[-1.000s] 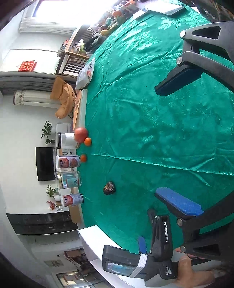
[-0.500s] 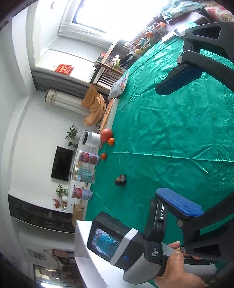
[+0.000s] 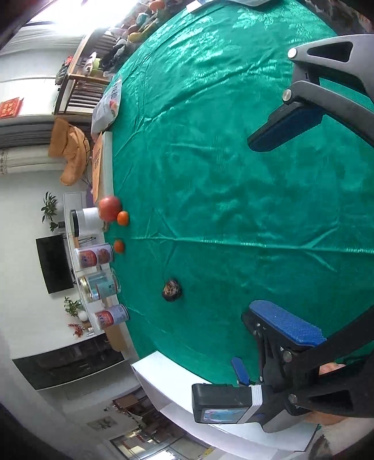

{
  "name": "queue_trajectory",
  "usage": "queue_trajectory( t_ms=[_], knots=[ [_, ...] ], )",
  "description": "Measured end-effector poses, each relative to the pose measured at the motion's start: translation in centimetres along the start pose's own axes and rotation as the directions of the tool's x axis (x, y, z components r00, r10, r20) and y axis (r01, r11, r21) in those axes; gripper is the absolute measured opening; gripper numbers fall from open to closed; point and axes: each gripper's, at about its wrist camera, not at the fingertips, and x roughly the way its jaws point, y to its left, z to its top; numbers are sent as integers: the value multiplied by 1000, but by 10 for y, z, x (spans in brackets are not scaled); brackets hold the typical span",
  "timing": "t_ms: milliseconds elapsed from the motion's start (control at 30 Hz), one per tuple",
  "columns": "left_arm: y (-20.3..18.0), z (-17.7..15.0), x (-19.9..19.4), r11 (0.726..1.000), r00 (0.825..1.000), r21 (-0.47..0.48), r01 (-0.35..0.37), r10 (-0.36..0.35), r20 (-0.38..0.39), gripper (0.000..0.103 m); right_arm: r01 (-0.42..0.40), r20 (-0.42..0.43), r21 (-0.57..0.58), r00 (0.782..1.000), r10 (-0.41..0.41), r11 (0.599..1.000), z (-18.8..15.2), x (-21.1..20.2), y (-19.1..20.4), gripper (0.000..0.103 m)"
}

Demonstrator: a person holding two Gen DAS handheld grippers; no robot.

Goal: Organize fruits

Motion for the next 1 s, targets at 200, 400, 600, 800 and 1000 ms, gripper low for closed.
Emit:
queue_trajectory(
  t_ms=[200, 400, 600, 800, 1000],
  knots=[
    [-3, 4, 1, 999, 999, 40, 31, -30, -20, 103, 429, 127, -372, 902, -413, 823, 57, -78, -39, 102],
    [14, 25, 1, 987, 984, -5, 162, -162, -80, 102, 289, 205, -177, 946, -252, 941, 101, -129, -92, 103],
    [10, 43, 7, 984, 984, -38, 174, -176, -37, 102, -35, -64, 8, 997, 36, 999, 40, 23, -75, 103],
    [-3, 75, 26, 987, 986, 17, 162, -162, -37, 102, -126, -167, 248, 971, 171, 961, 10, 108, -69, 103],
    [13, 90, 53, 991, 991, -30, 129, -129, -22, 102, -206, -110, 197, 967, 230, 959, 80, 124, -77, 103]
  ],
)
